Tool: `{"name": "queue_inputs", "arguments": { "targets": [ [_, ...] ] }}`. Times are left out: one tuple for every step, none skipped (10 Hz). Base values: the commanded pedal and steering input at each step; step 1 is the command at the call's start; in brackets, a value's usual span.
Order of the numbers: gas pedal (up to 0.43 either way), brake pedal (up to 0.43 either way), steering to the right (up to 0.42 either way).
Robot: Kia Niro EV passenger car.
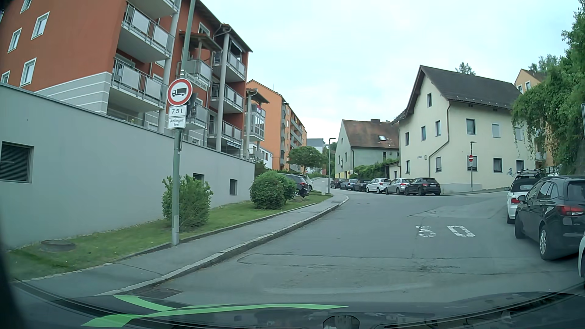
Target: Follow the waypoints while adhering to traffic rules and regulations
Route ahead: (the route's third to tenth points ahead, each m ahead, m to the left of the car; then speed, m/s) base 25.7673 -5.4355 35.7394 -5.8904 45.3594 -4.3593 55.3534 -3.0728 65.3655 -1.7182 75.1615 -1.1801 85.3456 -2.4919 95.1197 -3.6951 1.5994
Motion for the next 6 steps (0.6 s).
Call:
{"name": "queue_inputs", "arguments": {
  "targets": [
    [0.039,0.122,0.437],
    [0.039,0.122,0.421],
    [0.039,0.122,0.407],
    [0.039,0.122,0.380],
    [0.047,0.128,0.360],
    [0.047,0.128,0.337]
  ]
}}
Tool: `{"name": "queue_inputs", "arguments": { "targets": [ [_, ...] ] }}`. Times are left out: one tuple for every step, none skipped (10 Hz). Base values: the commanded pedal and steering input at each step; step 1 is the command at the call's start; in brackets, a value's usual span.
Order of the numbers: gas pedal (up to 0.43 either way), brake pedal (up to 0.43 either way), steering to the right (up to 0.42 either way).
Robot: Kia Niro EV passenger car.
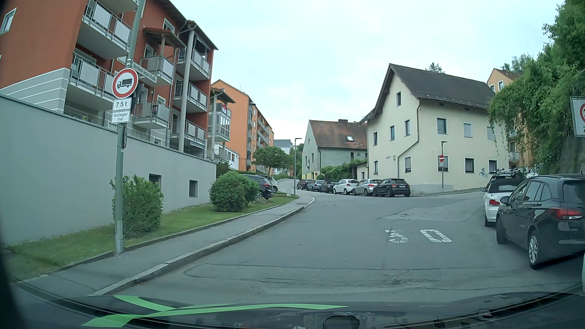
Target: Follow the waypoints while adhering to traffic rules and regulations
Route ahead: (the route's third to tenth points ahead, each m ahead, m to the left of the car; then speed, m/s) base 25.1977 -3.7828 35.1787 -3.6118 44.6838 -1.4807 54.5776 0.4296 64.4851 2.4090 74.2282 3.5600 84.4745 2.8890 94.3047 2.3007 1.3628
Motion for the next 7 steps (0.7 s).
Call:
{"name": "queue_inputs", "arguments": {
  "targets": [
    [0.047,0.134,0.311],
    [0.047,0.134,0.296],
    [0.047,0.128,0.289],
    [0.047,0.134,0.279],
    [0.047,0.122,0.276],
    [0.059,0.122,0.276],
    [0.067,0.122,0.275]
  ]
}}
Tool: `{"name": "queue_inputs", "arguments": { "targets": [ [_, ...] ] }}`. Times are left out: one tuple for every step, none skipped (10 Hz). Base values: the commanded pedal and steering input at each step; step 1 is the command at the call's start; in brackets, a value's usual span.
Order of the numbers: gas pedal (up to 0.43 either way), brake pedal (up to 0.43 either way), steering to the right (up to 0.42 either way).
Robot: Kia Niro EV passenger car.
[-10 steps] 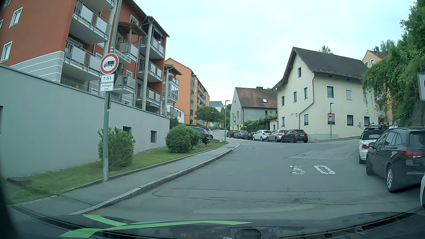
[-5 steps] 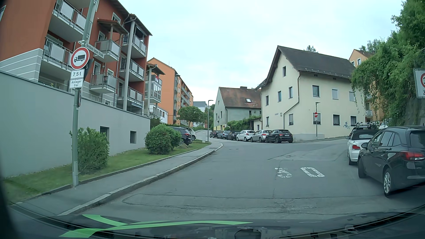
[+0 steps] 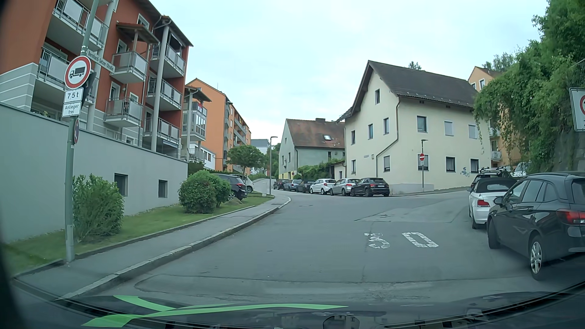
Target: Follow the waypoints while adhering to traffic rules and regulations
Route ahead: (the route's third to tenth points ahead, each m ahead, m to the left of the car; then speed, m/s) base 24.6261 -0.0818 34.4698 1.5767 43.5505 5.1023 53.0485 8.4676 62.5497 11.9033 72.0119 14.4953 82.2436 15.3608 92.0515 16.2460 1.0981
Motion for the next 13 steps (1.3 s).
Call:
{"name": "queue_inputs", "arguments": {
  "targets": [
    [0.087,0.116,0.270],
    [0.098,0.116,0.256],
    [0.098,0.116,0.239],
    [0.098,0.116,0.225],
    [0.098,0.116,0.223],
    [0.098,0.116,0.219],
    [0.098,0.116,0.206],
    [0.098,0.116,0.194],
    [0.098,0.116,0.182],
    [0.098,0.116,0.177],
    [0.110,0.116,0.172],
    [0.118,0.116,0.171],
    [0.130,0.116,0.171]
  ]
}}
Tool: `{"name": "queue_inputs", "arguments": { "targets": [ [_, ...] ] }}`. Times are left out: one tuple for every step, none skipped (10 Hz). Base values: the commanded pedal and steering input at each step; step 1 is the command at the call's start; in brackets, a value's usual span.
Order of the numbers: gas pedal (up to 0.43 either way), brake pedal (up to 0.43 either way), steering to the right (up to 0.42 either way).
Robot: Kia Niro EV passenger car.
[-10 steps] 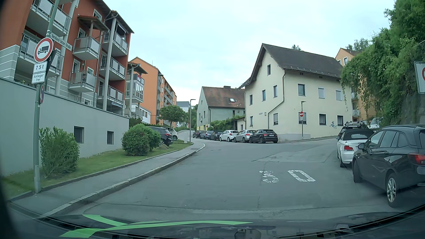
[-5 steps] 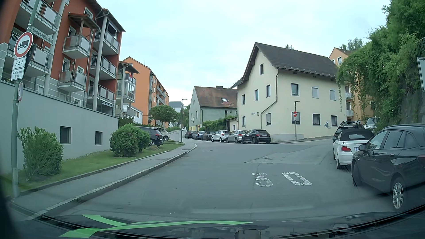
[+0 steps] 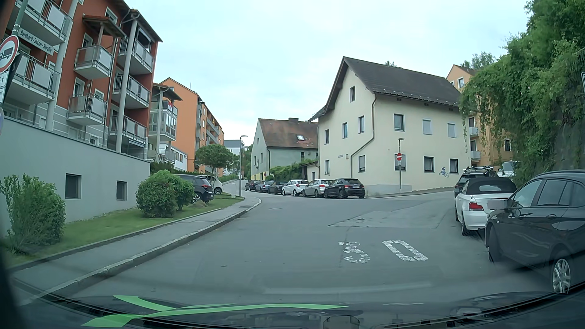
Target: Follow the waypoints while adhering to traffic rules and regulations
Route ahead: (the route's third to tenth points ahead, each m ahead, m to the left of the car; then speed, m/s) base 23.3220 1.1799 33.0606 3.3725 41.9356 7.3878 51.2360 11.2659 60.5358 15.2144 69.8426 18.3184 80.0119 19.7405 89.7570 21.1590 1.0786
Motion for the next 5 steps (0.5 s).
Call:
{"name": "queue_inputs", "arguments": {
  "targets": [
    [0.130,0.116,0.169],
    [0.130,0.116,0.167],
    [0.130,0.116,0.165],
    [0.138,0.122,0.165],
    [0.150,0.116,0.164]
  ]
}}
